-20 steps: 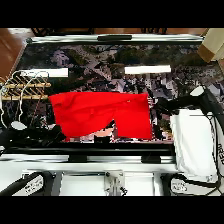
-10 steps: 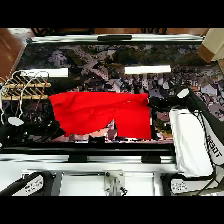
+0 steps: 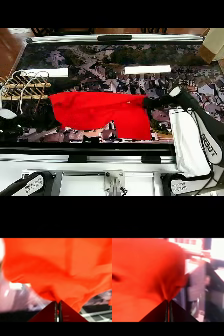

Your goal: Fold the shirts.

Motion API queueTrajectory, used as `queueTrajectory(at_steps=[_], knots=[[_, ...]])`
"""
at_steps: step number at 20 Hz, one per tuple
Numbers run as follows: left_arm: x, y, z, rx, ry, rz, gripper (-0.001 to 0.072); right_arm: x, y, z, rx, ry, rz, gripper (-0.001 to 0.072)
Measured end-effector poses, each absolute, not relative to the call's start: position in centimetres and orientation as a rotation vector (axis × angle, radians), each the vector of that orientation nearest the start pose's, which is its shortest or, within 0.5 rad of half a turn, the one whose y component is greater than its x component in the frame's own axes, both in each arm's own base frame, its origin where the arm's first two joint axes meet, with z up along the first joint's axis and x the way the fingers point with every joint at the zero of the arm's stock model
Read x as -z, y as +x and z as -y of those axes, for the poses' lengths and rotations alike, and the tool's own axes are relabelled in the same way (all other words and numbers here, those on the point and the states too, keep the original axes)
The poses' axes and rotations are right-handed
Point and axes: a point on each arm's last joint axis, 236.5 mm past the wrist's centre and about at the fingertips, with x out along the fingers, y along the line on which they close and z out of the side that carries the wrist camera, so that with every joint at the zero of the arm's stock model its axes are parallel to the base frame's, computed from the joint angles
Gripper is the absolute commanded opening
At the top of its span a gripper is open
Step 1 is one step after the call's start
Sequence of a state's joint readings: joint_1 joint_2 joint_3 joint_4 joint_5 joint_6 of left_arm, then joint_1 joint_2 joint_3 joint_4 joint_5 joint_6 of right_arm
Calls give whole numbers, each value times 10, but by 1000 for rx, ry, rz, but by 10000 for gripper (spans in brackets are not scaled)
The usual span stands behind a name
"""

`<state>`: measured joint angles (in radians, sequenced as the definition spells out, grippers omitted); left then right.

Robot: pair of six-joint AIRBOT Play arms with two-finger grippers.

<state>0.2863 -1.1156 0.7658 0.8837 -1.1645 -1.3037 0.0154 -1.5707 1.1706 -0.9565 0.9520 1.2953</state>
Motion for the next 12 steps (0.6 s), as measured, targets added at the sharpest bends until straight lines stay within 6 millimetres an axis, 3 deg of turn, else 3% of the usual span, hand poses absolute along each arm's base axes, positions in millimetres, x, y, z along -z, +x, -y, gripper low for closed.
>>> queueTrajectory(at_steps=[1,2,3,4,6,7,9,10,12], knots=[[-11,327,47,286,-603,-1215,30,32,436,-121,-413,347,-1217,69],[-54,344,42,322,-530,-1119,30,-2,441,-122,-447,297,-1156,69],[-106,361,36,341,-455,-997,30,-49,448,-122,-472,246,-1055,69],[-163,374,30,341,-383,-863,30,-96,451,-120,-483,194,-952,69],[-303,376,20,314,-240,-532,30,-208,445,-113,-477,102,-680,70],[-377,360,17,282,-175,-353,30,-272,432,-110,-462,69,-516,70],[-499,305,17,200,-87,-36,30,-381,387,-99,-417,17,-219,70],[-540,272,22,168,-65,85,30,-427,357,-94,-396,5,-81,70],[-592,207,35,113,-24,262,30,-497,293,-83,-355,1,137,70]])
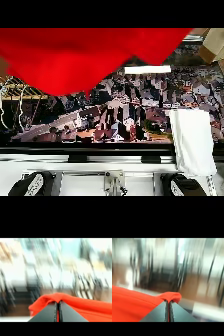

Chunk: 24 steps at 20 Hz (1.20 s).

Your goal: Fold the shirts.

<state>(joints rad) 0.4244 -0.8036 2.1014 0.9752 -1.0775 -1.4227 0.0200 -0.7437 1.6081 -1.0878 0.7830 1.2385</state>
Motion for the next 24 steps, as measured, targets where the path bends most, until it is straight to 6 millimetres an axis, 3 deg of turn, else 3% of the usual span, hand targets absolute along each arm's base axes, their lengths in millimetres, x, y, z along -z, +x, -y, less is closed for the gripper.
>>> queueTrajectory(at_steps=[1,3,5,7,10,14,17,19,22,24], knots=[[-604,181,41,90,-9,315,30,-520,262,-78,-334,5,217,70],[-604,150,43,36,3,334,31,-546,213,-69,-304,20,315,69],[-593,136,39,-16,4,307,31,-551,186,-63,-280,25,336,70],[-566,141,31,-50,-8,209,30,-545,174,-58,-261,22,313,70],[-516,160,20,-69,-20,22,31,-513,183,-54,-236,-1,175,70],[-424,200,0,-61,-50,-287,30,-424,232,-47,-204,-40,-197,70],[-336,238,-17,-40,-130,-534,31,-323,282,-44,-200,-37,-546,70],[-266,265,-27,-11,-191,-704,30,-247,318,-46,-203,-10,-746,70],[-172,307,-41,19,-282,-907,30,-158,382,-61,-222,110,-869,70],[-129,338,-46,34,-314,-982,31,-122,429,-73,-227,214,-852,70]])
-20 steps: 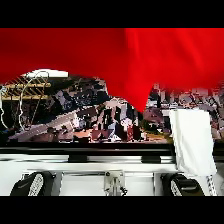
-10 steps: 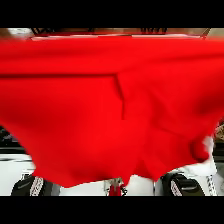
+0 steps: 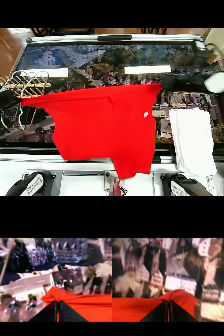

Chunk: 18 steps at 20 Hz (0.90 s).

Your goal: Fold the shirts.

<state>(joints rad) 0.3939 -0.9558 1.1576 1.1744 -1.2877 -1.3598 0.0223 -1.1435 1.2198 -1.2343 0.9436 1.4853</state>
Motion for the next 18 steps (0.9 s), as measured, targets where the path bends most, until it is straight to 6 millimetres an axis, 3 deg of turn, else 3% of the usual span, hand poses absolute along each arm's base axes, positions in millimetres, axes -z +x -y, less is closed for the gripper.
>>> queueTrajectory(at_steps=[3,6,8,10,14,18], knots=[[-93,392,-42,66,-334,-1004,31,-87,486,-82,-215,292,-772,70],[-79,456,-33,84,-332,-923,31,-72,531,-79,-177,287,-643,70],[-74,494,-29,84,-327,-860,31,-62,549,-73,-146,281,-591,70],[-56,517,-22,87,-328,-852,31,-46,558,-70,-127,275,-585,70],[-9,531,-8,90,-388,-932,31,-1,549,-80,-151,273,-715,70],[21,505,0,137,-389,-1092,31,16,517,-89,-212,279,-881,70]])
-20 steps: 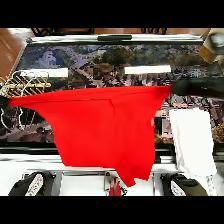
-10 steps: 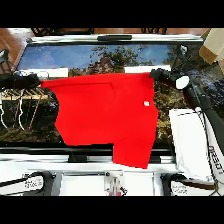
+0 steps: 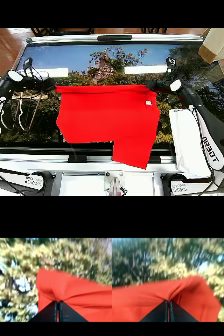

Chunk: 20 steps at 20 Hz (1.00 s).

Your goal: Fold the shirts.

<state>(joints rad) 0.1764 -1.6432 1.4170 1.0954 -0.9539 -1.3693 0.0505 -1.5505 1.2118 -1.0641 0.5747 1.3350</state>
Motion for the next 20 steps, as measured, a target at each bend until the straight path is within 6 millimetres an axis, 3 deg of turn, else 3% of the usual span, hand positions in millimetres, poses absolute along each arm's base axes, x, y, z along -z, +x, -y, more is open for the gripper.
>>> queueTrajectory(at_steps=[5,9,10,11,12,13,16,18,20], knots=[[51,440,-4,190,-339,-1385,31,50,442,-87,-237,229,-1219,70],[59,414,-5,210,-318,-1502,32,68,406,-81,-197,219,-1380,75],[59,410,-2,218,-320,-1516,58,71,402,-81,-191,214,-1399,148],[59,408,1,230,-325,-1527,223,73,398,-81,-184,218,-1417,352],[59,405,4,239,-326,-1540,434,74,397,-80,-180,214,-1422,458],[59,402,7,248,-332,-1553,501,72,395,-79,-175,216,-1429,458],[53,382,4,264,-365,-1621,501,52,391,-72,-164,226,-1424,458],[46,366,-4,247,-409,-1663,500,35,383,-53,-132,214,-1425,458],[42,343,-11,222,-461,-1699,500,22,361,-30,-99,214,-1471,458]])
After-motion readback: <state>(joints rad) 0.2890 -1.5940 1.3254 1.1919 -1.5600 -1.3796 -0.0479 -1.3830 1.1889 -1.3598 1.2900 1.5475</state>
